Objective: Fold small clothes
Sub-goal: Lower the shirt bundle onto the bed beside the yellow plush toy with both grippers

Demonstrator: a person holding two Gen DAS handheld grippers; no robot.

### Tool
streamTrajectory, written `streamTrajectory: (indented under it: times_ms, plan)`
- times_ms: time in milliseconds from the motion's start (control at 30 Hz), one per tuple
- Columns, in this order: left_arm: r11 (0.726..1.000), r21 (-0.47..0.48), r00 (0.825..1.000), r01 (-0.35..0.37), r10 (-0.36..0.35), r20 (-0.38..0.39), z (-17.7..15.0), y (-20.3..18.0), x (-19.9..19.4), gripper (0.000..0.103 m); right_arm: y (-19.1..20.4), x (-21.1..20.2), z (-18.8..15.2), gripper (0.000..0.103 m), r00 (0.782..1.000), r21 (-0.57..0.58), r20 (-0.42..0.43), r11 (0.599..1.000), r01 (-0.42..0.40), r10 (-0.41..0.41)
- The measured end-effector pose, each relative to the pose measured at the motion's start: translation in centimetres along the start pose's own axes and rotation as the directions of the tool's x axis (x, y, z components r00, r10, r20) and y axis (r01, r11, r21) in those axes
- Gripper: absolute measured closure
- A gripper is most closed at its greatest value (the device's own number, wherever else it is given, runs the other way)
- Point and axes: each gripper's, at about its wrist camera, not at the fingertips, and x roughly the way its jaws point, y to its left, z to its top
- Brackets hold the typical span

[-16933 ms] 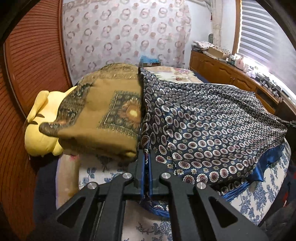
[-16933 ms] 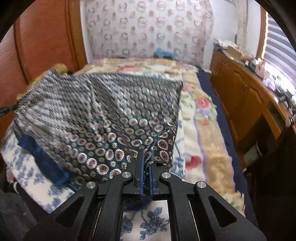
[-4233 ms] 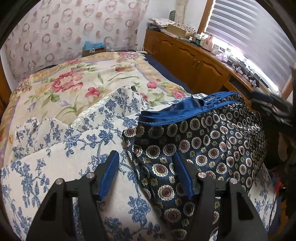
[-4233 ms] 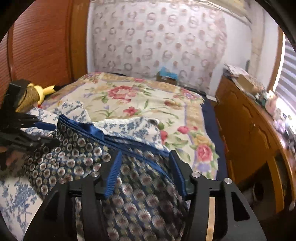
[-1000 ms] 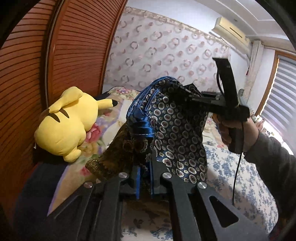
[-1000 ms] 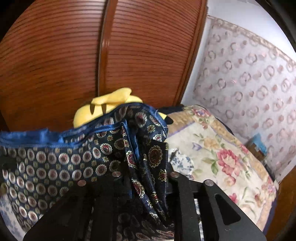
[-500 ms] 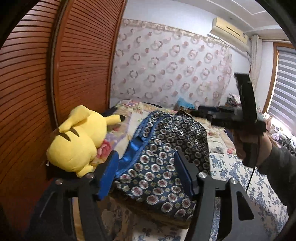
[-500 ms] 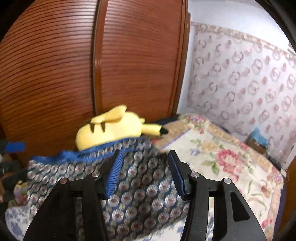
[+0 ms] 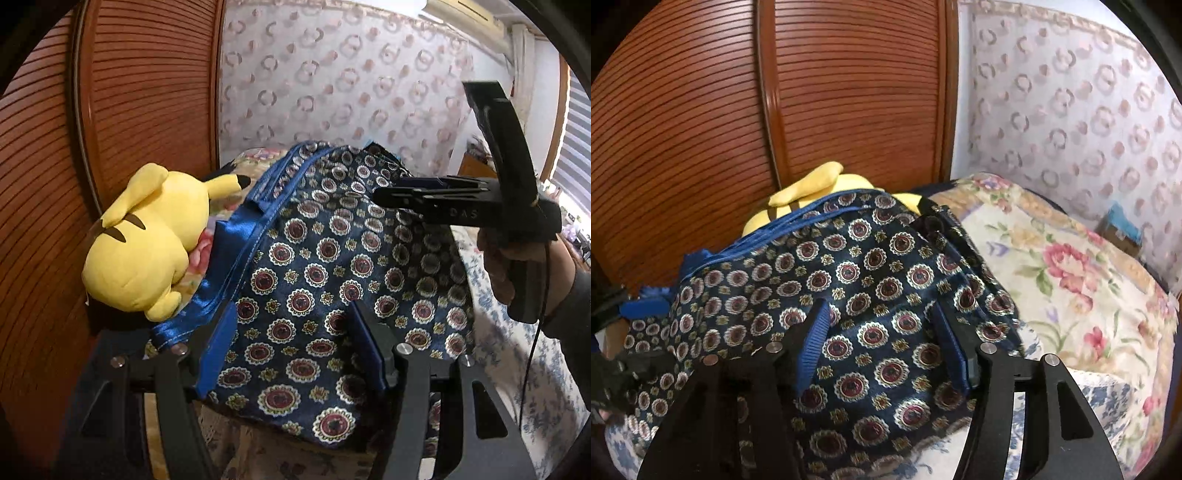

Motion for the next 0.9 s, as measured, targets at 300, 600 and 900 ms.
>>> streamTrajectory:
  times_ms: [300, 600, 900]
  plan:
    - [1.0, -0.013, 1.0, 0.005, -0.006, -0.013, -0.5, -0.2, 0.3, 0.042, 0.2, 0.0, -0.3, 0.038, 1.0, 0.025, -0.011, 0.999, 0.026, -0.026]
    - [1.0, -0.008, 0.999, 0.017, -0.017, 0.034, -1.0, -0.1, -2.3, 0.042, 1.6, -2.8, -1.2, 0.034, 1.0, 0.037, -0.009, 0.999, 0.022, -0.021]
    - [1.0, 0.007, 0.997, -0.015, 0.015, 0.078, -1.4, -0.1, -5.6, 0.038, 4.0, -4.6, -2.9, 0.027, 1.0, 0.032, -0.008, 0.999, 0.002, -0.002]
